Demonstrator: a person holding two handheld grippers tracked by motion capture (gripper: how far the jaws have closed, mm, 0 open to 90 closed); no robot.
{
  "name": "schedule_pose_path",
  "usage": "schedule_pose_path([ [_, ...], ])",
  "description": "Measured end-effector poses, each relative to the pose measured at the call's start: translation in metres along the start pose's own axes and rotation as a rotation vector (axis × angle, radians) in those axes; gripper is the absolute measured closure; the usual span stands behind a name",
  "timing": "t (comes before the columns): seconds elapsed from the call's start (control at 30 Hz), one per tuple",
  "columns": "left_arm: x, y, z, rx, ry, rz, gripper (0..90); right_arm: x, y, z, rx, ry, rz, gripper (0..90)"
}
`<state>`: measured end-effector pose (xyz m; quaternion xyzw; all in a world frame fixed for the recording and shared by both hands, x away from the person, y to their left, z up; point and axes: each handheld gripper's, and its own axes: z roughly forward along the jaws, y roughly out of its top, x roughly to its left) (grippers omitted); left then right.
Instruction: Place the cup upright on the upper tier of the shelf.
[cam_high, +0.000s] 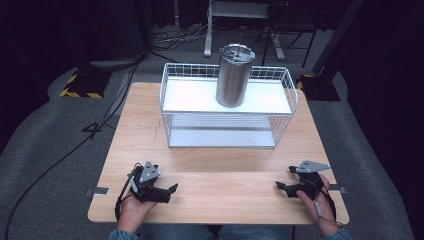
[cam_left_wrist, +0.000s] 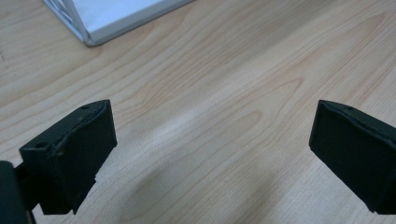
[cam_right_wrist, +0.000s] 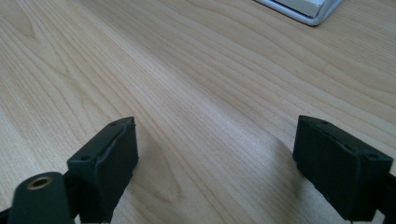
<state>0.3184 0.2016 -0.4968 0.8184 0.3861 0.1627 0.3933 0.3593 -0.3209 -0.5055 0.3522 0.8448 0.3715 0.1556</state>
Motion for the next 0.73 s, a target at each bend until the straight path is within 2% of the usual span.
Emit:
schedule_pose_path([
  [0.03, 0.001, 0.000, 0.001, 0.015, 0.004, 0.009, 1.3, 0.000, 0.000, 0.000, 0.000, 0.000, 0.000, 14.7],
  [0.1, 0.001, -0.001, 0.004, 0.039, 0.006, -0.009, 1.4, 0.000, 0.000, 0.000, 0.000, 0.000, 0.000, 14.7],
  [0.17, 0.000, -0.002, 0.007, 0.068, 0.015, 0.004, 1.4, 0.000, 0.000, 0.000, 0.000, 0.000, 0.000, 14.7],
  [0.27, -0.002, -0.001, 0.013, 0.138, 0.032, 0.009, 3.2, 0.000, 0.000, 0.000, 0.000, 0.000, 0.000, 14.7],
  [0.43, -0.002, 0.000, 0.014, 0.147, 0.027, -0.001, 2.4, 0.000, 0.000, 0.000, 0.000, 0.000, 0.000, 14.7],
  [0.73, -0.002, 0.000, 0.014, 0.149, 0.030, 0.006, 2.3, 0.000, 0.000, 0.000, 0.000, 0.000, 0.000, 14.7],
])
